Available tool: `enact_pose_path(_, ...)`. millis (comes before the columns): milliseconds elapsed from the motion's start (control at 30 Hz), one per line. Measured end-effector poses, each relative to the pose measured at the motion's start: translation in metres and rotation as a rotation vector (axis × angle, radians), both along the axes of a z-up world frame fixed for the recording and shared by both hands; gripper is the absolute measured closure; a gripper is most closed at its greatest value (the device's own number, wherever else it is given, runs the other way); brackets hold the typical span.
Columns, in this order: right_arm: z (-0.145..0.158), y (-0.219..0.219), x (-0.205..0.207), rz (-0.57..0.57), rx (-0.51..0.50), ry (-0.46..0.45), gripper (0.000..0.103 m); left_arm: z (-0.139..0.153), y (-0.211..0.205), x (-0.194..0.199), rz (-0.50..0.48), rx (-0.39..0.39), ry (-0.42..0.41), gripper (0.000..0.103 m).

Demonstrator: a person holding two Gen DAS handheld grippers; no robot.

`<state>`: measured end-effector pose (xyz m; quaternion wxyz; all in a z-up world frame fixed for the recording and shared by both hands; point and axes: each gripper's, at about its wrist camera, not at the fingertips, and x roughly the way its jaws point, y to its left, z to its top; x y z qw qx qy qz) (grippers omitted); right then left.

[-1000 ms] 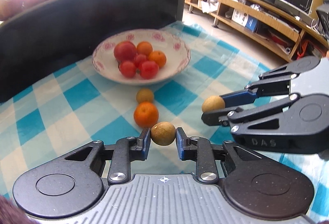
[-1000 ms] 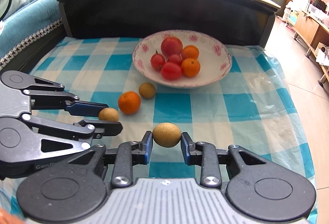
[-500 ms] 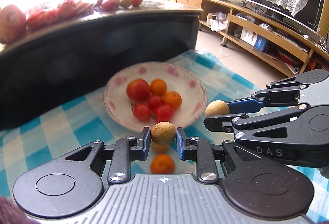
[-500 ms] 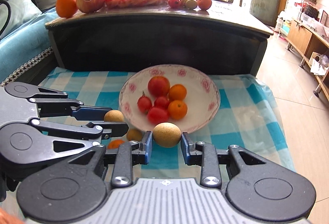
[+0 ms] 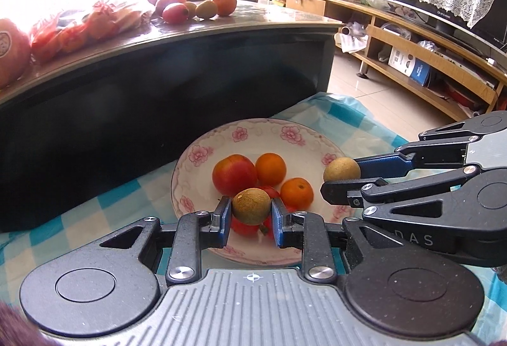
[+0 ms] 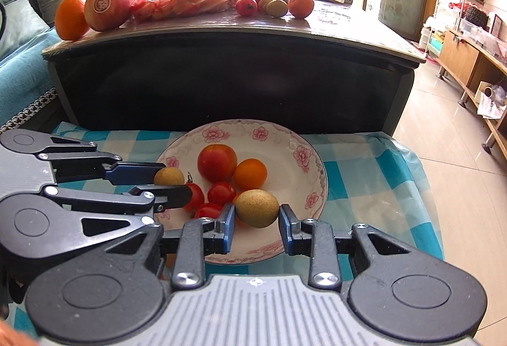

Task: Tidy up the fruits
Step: 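Carry both held brown fruits over the white bowl, then open both grippers to drop the brown fruits into the bowl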

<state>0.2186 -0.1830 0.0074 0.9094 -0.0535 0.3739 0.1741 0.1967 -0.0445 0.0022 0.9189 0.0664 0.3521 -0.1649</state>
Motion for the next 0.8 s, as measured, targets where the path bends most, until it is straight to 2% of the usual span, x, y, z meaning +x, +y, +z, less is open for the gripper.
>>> enact_pose_path(367,-0.013,0.001,0.016,-0.005,-0.008,0.01,0.07,-0.01,-0.005,0.013,0.007,0.041,0.0,0.07)
enact_pose_path(800,-0.019,0.002,0.022,-0.011,-0.01,0.012,0.069,-0.016,-0.005,0.02,0.024,0.046,0.009,0.07)
